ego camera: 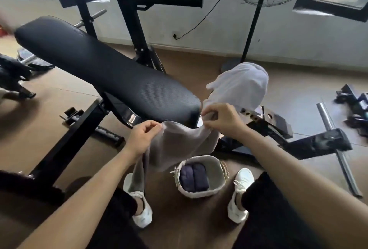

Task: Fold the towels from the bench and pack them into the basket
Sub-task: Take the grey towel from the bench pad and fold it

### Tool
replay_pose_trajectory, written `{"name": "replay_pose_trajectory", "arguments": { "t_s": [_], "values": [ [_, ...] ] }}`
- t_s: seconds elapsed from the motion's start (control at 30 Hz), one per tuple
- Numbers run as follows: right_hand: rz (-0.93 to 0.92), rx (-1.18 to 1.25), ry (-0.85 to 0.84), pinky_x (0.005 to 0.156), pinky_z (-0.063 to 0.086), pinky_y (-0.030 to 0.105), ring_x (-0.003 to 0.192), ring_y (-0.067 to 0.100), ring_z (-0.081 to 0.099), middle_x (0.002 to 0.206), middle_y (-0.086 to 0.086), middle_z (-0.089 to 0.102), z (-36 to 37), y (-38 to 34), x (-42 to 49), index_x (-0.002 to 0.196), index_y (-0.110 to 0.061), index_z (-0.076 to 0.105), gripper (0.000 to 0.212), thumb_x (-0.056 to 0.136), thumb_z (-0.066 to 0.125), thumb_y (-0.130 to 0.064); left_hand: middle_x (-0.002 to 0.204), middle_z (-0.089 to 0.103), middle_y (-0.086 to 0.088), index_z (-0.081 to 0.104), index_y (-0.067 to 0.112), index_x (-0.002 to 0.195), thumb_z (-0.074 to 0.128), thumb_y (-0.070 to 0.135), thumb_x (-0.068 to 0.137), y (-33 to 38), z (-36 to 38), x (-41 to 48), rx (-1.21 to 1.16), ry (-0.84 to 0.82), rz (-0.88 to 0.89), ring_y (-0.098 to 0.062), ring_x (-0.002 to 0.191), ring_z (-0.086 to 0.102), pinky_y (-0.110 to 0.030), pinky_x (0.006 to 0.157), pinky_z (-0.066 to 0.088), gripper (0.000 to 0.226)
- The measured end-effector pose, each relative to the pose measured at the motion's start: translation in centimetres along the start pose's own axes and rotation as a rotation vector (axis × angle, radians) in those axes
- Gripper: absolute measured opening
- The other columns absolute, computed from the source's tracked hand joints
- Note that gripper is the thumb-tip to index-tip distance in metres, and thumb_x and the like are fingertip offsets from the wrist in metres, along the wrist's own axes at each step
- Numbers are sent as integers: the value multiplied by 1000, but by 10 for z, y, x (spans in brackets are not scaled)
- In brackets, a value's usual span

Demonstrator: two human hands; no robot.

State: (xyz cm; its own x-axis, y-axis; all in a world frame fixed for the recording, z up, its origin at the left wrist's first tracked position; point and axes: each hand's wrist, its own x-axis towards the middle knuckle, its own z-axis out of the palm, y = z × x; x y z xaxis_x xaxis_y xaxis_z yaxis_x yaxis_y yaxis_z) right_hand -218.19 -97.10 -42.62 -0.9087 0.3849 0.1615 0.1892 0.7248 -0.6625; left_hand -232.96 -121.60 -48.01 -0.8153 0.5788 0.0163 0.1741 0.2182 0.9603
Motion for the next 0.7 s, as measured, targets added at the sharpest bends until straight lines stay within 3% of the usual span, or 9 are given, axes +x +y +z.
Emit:
{"name": "replay_pose_trajectory", "arguments": {
  "t_s": [0.1, 0.2, 0.33, 0.43, 0.5, 0.6, 0.7],
  "values": [
    [12, -16, 60, 79, 52, 30, 84, 9, 69, 85, -12, 75, 27, 11, -29, 90, -24, 79, 9, 82, 76, -23, 88, 75, -6, 76, 3, 93, 67, 12, 97, -10, 3, -17, 23, 24, 5, -8, 80, 62, -17, 76, 50, 13],
    [88, 36, 92, 75, 52, 33, 77, 9, 64, 79, -12, 69, 54, 20, -59, 91, -20, 77, 8, 90, 72, -25, 78, 74, 12, 75, 16, 84, 67, 11, 97, -26, 7, -35, 14, 57, -29, 1, 76, 62, -15, 75, 49, 16],
    [246, 123, 23, 75, 58, 39, 76, 9, 66, 82, -7, 72, 88, 33, -103, 94, -18, 75, 9, 95, 68, -24, 79, 74, 14, 75, 24, 83, 67, 13, 97, -57, 20, -71, 61, -18, -93, -1, 79, 65, -21, 80, 50, 19],
    [246, 128, -59, 81, 56, 34, 87, 9, 67, 93, -8, 74, 102, 35, -125, 105, -22, 75, 13, 93, 71, -23, 80, 75, 13, 76, 30, 82, 71, 15, 95, -70, 29, -93, 95, -101, -108, -8, 83, 68, -28, 81, 53, 20],
    [207, 136, -110, 88, 56, 34, 97, 9, 68, 103, -9, 74, 107, 33, -131, 119, -30, 71, 32, 87, 76, -29, 82, 76, 14, 76, 34, 82, 74, 17, 93, -70, 35, -98, 126, -154, -95, -11, 87, 71, -30, 83, 56, 20],
    [131, 171, -235, 92, 54, 24, 107, 3, 65, 116, -12, 72, 116, 29, -136, 131, -34, 66, 50, 84, 81, -28, 87, 78, 7, 79, 23, 90, 76, 19, 91, -67, 46, -103, 148, -233, -59, -15, 90, 73, -37, 87, 58, 6],
    [86, 193, -253, 78, 45, 6, 88, -13, 63, 94, -24, 70, 122, 24, -140, 114, -24, 77, 27, 87, 79, -21, 90, 78, 4, 80, 17, 95, 77, 22, 90, -68, 52, -111, 146, -297, -29, -18, 90, 73, -41, 87, 58, 7]
  ]
}}
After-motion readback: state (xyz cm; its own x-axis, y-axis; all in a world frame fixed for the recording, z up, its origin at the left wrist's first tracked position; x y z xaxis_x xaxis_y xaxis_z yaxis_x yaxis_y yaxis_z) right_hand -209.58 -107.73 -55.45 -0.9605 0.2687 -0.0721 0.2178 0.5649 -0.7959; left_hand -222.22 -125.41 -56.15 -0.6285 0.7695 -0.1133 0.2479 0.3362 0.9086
